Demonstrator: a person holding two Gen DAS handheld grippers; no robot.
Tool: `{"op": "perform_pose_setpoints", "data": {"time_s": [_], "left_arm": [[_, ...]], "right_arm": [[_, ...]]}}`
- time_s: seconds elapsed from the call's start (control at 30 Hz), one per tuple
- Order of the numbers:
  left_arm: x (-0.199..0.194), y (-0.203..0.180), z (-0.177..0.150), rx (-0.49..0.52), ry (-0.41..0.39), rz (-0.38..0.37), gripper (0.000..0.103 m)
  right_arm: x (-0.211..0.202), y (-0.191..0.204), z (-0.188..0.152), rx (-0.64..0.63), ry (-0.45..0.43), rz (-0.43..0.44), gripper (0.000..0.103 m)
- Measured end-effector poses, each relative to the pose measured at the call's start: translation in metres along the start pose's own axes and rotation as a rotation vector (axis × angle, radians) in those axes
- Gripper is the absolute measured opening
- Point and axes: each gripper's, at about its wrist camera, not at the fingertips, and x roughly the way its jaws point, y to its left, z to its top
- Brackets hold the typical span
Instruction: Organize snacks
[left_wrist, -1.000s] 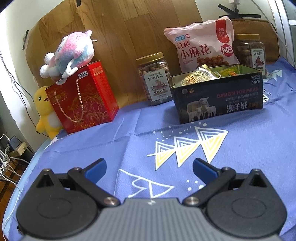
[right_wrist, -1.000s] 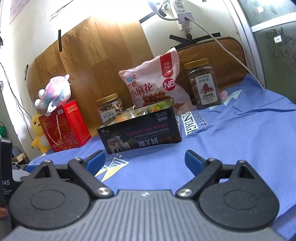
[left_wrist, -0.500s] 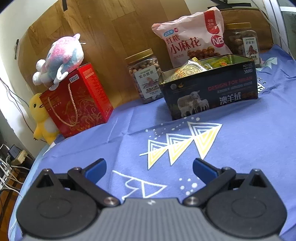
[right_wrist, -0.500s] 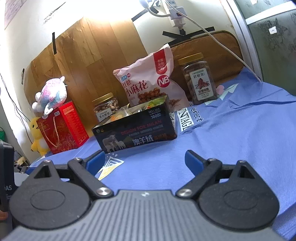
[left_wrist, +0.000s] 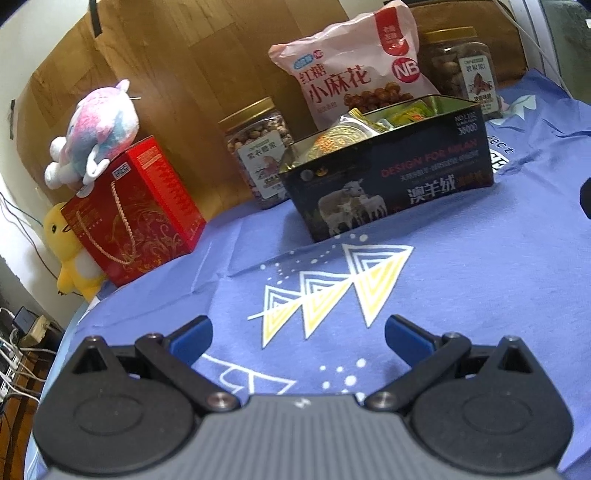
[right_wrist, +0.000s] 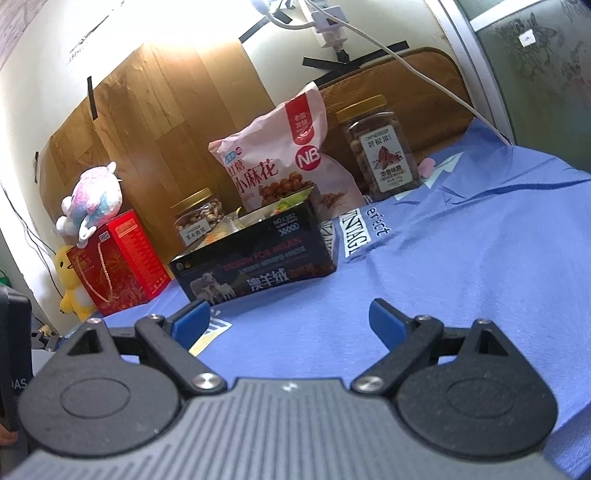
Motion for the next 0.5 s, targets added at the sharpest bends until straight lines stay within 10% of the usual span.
{"op": "perform_pose_setpoints", "data": {"time_s": [0.5], "left_arm": [[0.002, -0.015, 0.006, 0.030, 0.021, -0.028, 0.103]], "right_arm": [[0.002, -0.013, 0.001, 0.046, 0.006, 0.002, 0.095]]}}
